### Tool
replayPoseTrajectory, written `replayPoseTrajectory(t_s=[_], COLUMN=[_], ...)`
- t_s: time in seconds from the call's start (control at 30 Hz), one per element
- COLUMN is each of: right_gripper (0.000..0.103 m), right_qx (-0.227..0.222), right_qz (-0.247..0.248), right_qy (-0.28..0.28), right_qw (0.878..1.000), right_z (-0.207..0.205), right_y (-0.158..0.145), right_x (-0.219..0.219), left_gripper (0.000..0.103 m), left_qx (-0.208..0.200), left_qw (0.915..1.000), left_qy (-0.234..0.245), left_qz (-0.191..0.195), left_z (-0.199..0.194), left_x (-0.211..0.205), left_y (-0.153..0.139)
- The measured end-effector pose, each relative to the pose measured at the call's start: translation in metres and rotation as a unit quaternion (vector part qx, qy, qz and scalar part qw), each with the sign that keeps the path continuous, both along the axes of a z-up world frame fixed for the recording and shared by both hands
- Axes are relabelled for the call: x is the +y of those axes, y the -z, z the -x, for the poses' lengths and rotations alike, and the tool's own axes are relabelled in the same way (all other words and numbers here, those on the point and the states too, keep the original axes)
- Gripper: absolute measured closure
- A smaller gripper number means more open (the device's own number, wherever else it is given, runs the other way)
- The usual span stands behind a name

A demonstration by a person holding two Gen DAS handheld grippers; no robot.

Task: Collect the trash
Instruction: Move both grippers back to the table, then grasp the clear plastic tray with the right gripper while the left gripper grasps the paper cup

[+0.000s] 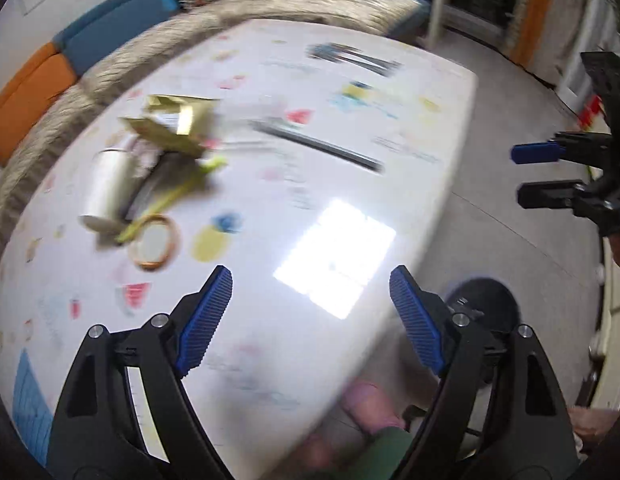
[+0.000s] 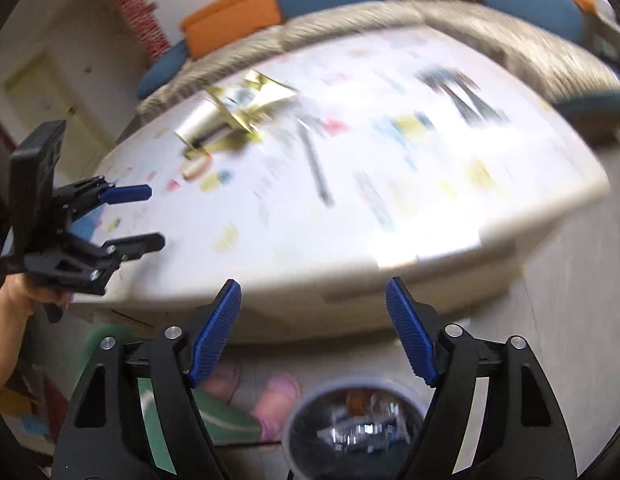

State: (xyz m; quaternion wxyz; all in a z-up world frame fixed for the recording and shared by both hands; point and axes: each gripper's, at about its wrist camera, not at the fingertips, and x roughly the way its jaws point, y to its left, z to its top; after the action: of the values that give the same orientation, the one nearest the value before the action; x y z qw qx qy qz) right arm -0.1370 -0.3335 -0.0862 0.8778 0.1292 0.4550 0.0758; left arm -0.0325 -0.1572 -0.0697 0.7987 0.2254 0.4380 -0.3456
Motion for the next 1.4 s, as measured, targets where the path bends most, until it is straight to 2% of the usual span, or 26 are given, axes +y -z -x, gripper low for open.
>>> replayPoseTrajectory(t_s=[0.1,0.27,0.47,0.63,0.67,0.7,0.73,0.83,1.0,1.13,1.2,1.23,1.27,1.3,1.4], right_gripper=[0.028,0.028,0.028,0.027,0.025,0.015,0.013,0.013,0.013,0.013,0.016,0.029,0.030,0.038,0.043], right_qx=[-0.011,-0.010,0.009,0.007,0.005,0.004,0.003,0.014,0.047,0.062,0.076,0.081,0.082,0.071,0.072], right_qz=[0.027,0.068,0.109,0.145,0.157,0.167,0.170,0.172,0.215,0.191,0.176,0.165,0.170,0.174,0.168], right_qy=[-0.033,-0.073,-0.094,-0.100,-0.097,-0.094,-0.093,-0.107,-0.132,-0.142,-0.148,-0.154,-0.157,-0.155,-0.141], right_qw=[0.999,0.995,0.990,0.984,0.983,0.982,0.981,0.979,0.966,0.969,0.970,0.971,0.969,0.970,0.973], right_z=[-0.044,-0.114,-0.184,-0.222,-0.228,-0.236,-0.240,-0.261,-0.287,-0.302,-0.305,-0.306,-0.307,-0.306,-0.306], right_y=[-0.014,-0.022,-0.006,0.003,0.002,0.002,0.003,0.011,0.038,0.055,0.063,0.067,0.070,0.068,0.062], right_x=[0.025,0.055,0.076,0.080,0.079,0.077,0.074,0.069,0.071,0.070,0.073,0.074,0.076,0.078,0.073], left_gripper=[0.021,0.021,0.017,0.013,0.013,0.011,0.010,0.009,0.008,0.007,0.009,0.013,0.029,0.038,0.041], left_qx=[-0.018,-0.029,-0.033,-0.029,-0.029,-0.030,-0.028,-0.020,0.009,0.012,0.022,0.028,0.035,0.042,0.041], left_qw=[0.9990,0.9959,0.9927,0.9908,0.9906,0.9904,0.9903,0.9908,0.9915,0.9920,0.9911,0.9908,0.9903,0.9896,0.9890], left_qy=[-0.040,-0.086,-0.116,-0.131,-0.133,-0.134,-0.134,-0.132,-0.126,-0.121,-0.130,-0.132,-0.135,-0.137,-0.142], left_qz=[-0.003,-0.006,-0.006,-0.014,-0.016,-0.018,-0.021,-0.025,-0.030,-0.036,-0.019,-0.010,-0.003,-0.006,0.002], left_z=[-0.032,-0.091,-0.138,-0.172,-0.179,-0.186,-0.191,-0.209,-0.232,-0.243,-0.248,-0.250,-0.251,-0.253,-0.250], left_x=[0.023,0.051,0.067,0.074,0.075,0.075,0.074,0.070,0.062,0.057,0.061,0.063,0.065,0.066,0.071], left_y=[-0.009,-0.013,-0.008,0.007,0.010,0.013,0.016,0.026,0.048,0.058,0.059,0.059,0.059,0.062,0.062])
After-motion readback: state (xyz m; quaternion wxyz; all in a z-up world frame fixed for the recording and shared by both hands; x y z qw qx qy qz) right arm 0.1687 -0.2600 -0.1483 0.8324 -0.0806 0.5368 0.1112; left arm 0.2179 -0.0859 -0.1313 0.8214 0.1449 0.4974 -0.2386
